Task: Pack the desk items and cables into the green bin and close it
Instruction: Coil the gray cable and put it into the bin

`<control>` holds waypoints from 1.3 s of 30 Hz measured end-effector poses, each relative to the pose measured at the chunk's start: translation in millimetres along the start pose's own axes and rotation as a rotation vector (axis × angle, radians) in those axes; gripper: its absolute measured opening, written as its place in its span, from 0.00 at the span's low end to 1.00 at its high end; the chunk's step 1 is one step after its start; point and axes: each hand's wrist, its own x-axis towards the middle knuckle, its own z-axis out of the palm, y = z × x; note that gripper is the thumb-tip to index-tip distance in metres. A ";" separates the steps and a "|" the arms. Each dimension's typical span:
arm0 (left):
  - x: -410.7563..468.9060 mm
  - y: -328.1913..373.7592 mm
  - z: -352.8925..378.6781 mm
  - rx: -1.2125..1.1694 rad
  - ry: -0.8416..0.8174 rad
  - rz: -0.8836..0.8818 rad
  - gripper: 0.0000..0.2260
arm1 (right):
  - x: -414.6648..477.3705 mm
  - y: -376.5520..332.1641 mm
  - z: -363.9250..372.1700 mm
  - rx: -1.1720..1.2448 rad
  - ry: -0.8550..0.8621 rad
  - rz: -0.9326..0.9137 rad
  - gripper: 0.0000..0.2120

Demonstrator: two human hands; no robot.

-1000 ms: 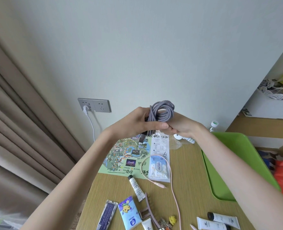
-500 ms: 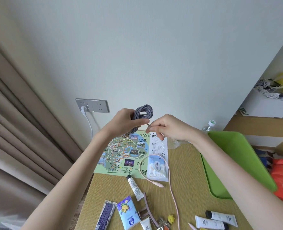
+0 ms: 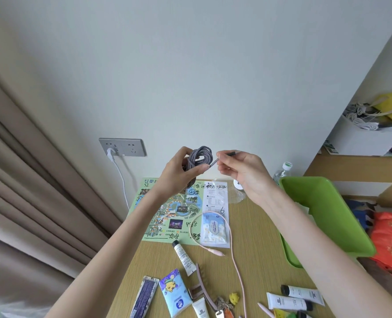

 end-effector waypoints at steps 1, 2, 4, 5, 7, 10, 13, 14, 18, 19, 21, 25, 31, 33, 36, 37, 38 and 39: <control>-0.9 2.0 2.4 -0.008 -0.005 0.004 0.16 | -1.4 1.7 -1.4 0.084 0.003 0.029 0.08; -1.6 3.6 4.8 -0.013 -0.013 0.009 0.16 | -2.8 2.5 -2.9 0.131 -0.002 0.048 0.09; -3.3 6.4 9.5 -0.020 -0.025 0.018 0.16 | -6.6 1.4 -7.1 0.120 -0.039 0.060 0.11; -4.3 8.2 11.7 -0.017 -0.026 0.020 0.16 | -8.4 -0.2 -9.5 0.099 -0.058 0.057 0.11; -6.6 12.7 16.7 -0.009 -0.027 0.032 0.16 | -12.0 -5.0 -15.0 0.071 -0.058 0.058 0.12; -9.1 20.2 26.4 0.006 -0.016 0.058 0.16 | -18.9 -12.9 -24.4 0.031 -0.010 0.066 0.11; -11.3 25.9 36.8 0.061 -0.004 0.095 0.16 | -27.6 -20.3 -34.1 -0.125 -0.015 0.061 0.08; -12.4 27.5 41.2 0.081 -0.011 0.107 0.16 | -30.4 -23.1 -37.7 -0.189 -0.021 0.068 0.06; -17.1 33.3 62.3 0.122 -0.051 0.144 0.17 | -38.1 -36.8 -53.3 -0.359 -0.037 0.175 0.03; -17.5 34.5 67.8 0.129 -0.057 0.151 0.17 | -39.8 -39.6 -57.7 -0.368 -0.038 0.206 0.03; -18.1 36.3 79.0 0.157 -0.060 0.161 0.19 | -43.1 -43.6 -66.2 -0.386 -0.037 0.255 0.05; -15.6 38.3 98.2 0.353 -0.039 0.188 0.21 | -49.7 -44.6 -81.9 -0.397 0.017 0.301 0.04; -8.0 47.7 123.2 0.738 -0.029 0.345 0.19 | -59.8 -36.6 -105.7 -0.361 0.158 0.273 0.05; -6.4 51.0 132.6 0.861 -0.050 0.419 0.19 | -63.0 -33.0 -112.6 -0.372 0.216 0.250 0.05; -5.2 56.0 149.7 0.968 -0.087 0.477 0.21 | -66.8 -25.2 -125.3 -0.343 0.344 0.217 0.05; -4.8 56.4 156.4 0.995 -0.099 0.490 0.21 | -68.3 -22.3 -129.7 -0.327 0.379 0.213 0.06; -4.2 56.1 163.0 1.012 -0.111 0.502 0.21 | -69.8 -19.2 -133.7 -0.311 0.407 0.212 0.06; -3.7 55.2 169.5 1.019 -0.123 0.509 0.21 | -71.3 -15.8 -137.5 -0.295 0.437 0.211 0.06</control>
